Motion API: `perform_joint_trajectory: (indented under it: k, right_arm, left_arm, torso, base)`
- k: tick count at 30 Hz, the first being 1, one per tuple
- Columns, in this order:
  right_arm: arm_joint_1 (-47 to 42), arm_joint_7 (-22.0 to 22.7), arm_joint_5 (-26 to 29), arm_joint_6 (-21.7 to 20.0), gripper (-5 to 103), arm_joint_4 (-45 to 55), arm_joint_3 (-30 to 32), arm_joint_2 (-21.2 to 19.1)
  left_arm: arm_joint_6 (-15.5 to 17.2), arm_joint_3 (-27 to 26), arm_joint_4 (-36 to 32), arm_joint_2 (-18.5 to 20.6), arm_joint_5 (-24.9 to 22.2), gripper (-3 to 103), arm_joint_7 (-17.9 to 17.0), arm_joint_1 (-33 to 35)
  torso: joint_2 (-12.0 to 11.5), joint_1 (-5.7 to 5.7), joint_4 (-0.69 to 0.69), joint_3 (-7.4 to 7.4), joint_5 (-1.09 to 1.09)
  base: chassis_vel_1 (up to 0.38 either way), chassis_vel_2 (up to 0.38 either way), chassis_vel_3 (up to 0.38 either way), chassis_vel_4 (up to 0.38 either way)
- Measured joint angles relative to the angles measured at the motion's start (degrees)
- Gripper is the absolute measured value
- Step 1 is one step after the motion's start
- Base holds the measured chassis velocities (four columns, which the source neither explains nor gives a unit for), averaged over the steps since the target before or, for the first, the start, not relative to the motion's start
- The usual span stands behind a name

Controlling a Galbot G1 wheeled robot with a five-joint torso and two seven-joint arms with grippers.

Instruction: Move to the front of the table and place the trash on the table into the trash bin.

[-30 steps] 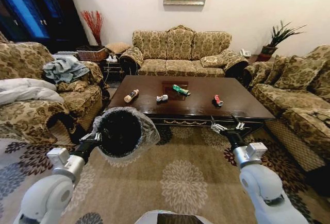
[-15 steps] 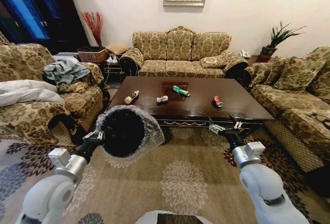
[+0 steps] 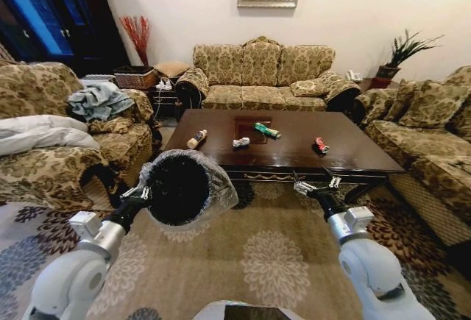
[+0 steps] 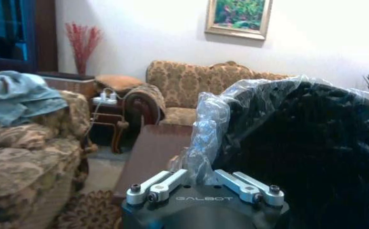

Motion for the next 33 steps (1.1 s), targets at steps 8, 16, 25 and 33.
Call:
perform_joint_trajectory:
  k: [8,16,25,33]
  right_arm:
    - [0.2,-0.1,-3.9,0.2,100,-0.8,-0.8,0.6]
    - [-1.4,-0.3,-1.5,-0.8,100,1.0,1.3,0.7]
    - [-1.5,0.8,-0.6,0.0,100,1.4,1.3,0.6]
    - [-1.0,0.9,-0.1,-0.1,100,1.0,1.2,0.7]
  left_arm:
    - [-1.2,-0.8,-0.7,-0.9,1.3,2,0.9,1.3]
    - [-2.5,-1.1,-2.9,-2.2,2.5,2,1.9,3.1]
    - [-2.7,-0.6,-3.7,-3.2,3.2,2,1.6,3.4]
    - [-2.5,-0.4,-4.3,-3.7,3.3,2,0.8,3.6]
  torso:
    - [-0.1,-0.06,0.01,-0.06,0.02]
    - [-0.2,-0.09,-0.01,-0.11,0.07]
    - [-0.2,-0.13,0.01,-0.14,0.0]
    - [-0.3,-0.12,-0.01,-0.14,0.02]
  base:
    - [0.186,0.178,-0.178,-0.165]
    - [0.017,0.006,-0.025,-0.01]
    - [-0.024,0.014,0.021,-0.013]
    - [-0.102,0.118,0.101,-0.106]
